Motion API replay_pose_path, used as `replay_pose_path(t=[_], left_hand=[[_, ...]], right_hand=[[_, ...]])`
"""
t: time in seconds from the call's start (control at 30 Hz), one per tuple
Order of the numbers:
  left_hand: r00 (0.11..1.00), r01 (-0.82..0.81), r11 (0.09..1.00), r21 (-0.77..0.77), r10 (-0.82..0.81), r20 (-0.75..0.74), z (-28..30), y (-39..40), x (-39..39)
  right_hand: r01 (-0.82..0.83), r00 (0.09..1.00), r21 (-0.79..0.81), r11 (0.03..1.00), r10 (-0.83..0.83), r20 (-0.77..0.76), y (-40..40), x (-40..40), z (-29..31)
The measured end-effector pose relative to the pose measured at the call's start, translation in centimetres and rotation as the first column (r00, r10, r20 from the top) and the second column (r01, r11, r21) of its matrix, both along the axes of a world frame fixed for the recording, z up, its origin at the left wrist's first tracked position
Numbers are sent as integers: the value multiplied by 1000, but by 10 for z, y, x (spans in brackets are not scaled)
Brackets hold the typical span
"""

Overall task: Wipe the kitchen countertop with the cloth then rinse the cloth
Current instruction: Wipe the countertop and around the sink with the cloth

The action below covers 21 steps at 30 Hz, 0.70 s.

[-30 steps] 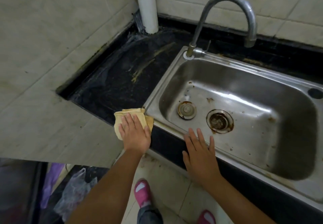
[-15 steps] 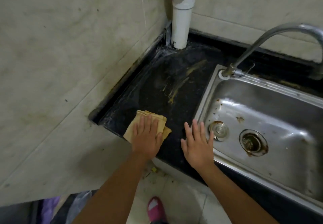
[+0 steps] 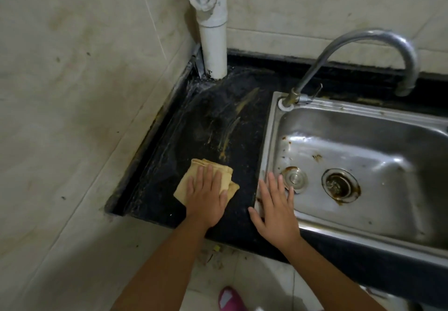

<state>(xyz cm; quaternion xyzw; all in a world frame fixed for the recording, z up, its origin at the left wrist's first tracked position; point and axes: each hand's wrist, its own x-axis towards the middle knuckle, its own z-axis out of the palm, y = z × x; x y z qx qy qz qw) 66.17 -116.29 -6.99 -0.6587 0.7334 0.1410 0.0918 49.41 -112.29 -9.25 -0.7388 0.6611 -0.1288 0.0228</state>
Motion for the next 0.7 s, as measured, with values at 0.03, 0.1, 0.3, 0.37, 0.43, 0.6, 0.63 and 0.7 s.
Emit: replay_pose_path(t=[0.03, 0.1, 0.3, 0.37, 0.43, 0.6, 0.63, 0.7], left_hand=[[1000, -17, 1000, -1, 17, -11, -1, -10, -4], [999, -37, 999, -5, 37, -19, -1, -21, -13], [998, 27, 1000, -10, -27, -49, -10, 4, -30], [993, 81, 992, -92, -88, -77, -12, 31, -37], [981, 136, 989, -62, -143, -133, -16, 58, -36], [982, 154, 987, -51, -159, -105, -20, 78, -29], [982, 155, 986, -63, -161, -98, -17, 71, -35], [987, 147, 988, -35, -149, -54, -9, 49, -42]], right_hand=[[10, 1000, -20, 1000, -10, -11, 0, -3, 4], [52, 995, -23, 998, -54, -83, 9, -12, 6], [278, 947, 166, 946, -241, -213, 49, -36, -3], [298, 940, 162, 941, -260, -219, 47, -39, -3], [286, 943, 131, 949, -255, -213, 45, -39, -2], [259, 954, 97, 961, -239, -179, 52, -34, -8], [254, 956, 94, 963, -236, -172, 53, -35, -8], [233, 962, 82, 969, -218, -164, 51, -38, -7]])
